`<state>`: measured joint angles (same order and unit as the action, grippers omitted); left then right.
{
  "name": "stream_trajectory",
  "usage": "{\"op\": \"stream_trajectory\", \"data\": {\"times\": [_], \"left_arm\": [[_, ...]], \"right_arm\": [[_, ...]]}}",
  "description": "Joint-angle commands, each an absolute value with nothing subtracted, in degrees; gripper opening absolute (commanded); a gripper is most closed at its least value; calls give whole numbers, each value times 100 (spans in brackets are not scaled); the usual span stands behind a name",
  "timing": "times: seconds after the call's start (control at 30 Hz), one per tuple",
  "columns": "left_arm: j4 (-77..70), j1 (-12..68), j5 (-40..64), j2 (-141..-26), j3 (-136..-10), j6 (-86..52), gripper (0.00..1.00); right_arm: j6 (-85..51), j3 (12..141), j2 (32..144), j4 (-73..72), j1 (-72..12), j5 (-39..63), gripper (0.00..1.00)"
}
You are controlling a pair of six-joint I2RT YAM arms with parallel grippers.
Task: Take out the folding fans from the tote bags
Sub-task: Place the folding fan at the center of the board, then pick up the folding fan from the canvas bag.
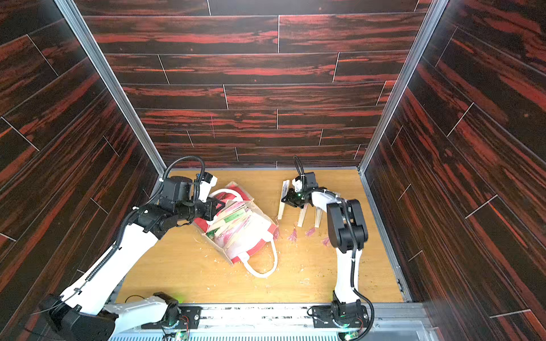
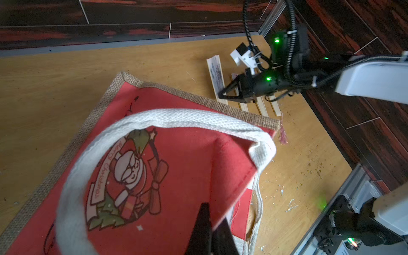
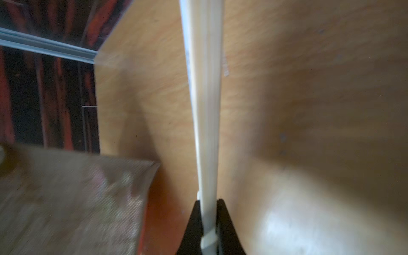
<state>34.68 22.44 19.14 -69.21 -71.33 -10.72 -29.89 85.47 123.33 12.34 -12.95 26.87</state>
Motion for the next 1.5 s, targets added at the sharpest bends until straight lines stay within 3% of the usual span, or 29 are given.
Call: {"op": "stream_trajectory", "data": {"times": [0.0,0.3,0.63,0.73,0.87,1.1,1.47], "left_arm": [[3445,2215,2067,-6794,-7089,-917,0],[3446,2215,2292,-6820,-7006,-770,0],[3344,2215,2532,-6830,-6815,-698,0],[3105,2215,2466,-6829,-6769,-726,0],[3060,2215,2488,-6894,-6777,-783,0],[2833,2215,2452,-6926,-6696,-1012,0],[2707,2211,2413,-6899,-6645,-1113,0]], "right_arm": [[-2893,8832,12702,1651,-1218,2719,10],[-2962,8396,11922,1943,-1196,2112,44],[-3210,6585,8901,2093,-1674,1149,43],[-3412,5858,7752,1829,-2470,753,36],[-3863,5068,6840,1360,-3958,104,36],[-4079,5104,7513,1090,-6239,-1350,39],[-4554,5747,9430,488,-6309,-948,40]]}}
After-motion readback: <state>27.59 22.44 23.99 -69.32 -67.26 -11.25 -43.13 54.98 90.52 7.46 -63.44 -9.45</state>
